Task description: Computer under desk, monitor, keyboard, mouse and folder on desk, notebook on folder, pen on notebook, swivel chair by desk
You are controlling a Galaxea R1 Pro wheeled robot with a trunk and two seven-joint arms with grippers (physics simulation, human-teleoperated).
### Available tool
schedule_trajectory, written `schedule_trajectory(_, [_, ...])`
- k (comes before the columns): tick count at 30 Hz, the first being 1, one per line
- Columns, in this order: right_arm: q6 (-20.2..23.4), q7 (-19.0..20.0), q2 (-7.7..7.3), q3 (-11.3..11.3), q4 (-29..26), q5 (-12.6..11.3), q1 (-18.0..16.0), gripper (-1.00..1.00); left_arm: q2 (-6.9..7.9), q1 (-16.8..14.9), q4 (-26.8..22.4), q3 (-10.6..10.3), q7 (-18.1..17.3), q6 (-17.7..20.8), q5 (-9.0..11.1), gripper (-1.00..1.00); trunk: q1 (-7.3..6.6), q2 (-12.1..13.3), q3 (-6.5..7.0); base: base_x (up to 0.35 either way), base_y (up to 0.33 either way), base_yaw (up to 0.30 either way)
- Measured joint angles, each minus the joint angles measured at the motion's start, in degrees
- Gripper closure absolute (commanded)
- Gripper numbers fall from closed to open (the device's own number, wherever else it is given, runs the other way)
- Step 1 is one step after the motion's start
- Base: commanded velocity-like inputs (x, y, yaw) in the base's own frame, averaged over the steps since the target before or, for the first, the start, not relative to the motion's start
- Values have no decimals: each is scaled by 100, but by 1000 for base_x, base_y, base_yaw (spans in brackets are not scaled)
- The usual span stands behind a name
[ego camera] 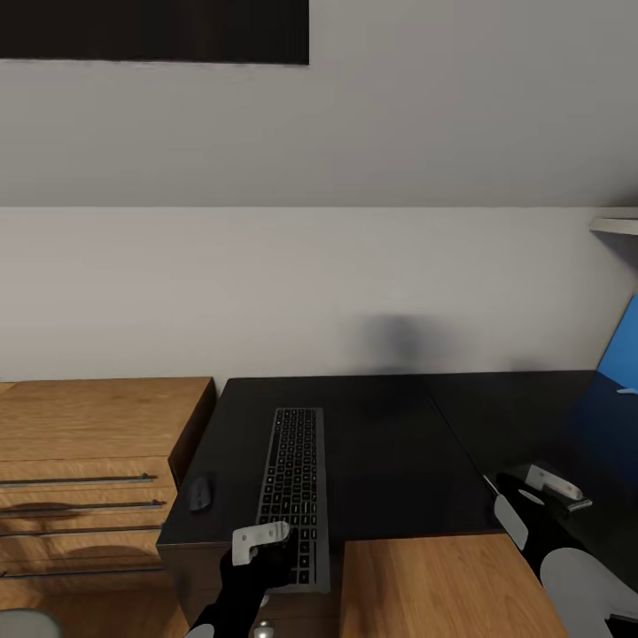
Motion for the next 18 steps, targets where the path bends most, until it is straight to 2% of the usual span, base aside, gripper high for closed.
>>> schedule_trajectory(8, [259, 5, -11, 3, 4, -20, -1, -100, 1, 0, 0, 0, 0, 0, 0, -100, 0, 0, 0, 0, 0, 0])
schedule_trajectory(18, [338, 7, -20, 9, -1, 3, -3, -100, 9, 0, 1, 4, 0, 0, 0, -100, 0, 0, 1, 0, 0, 0])
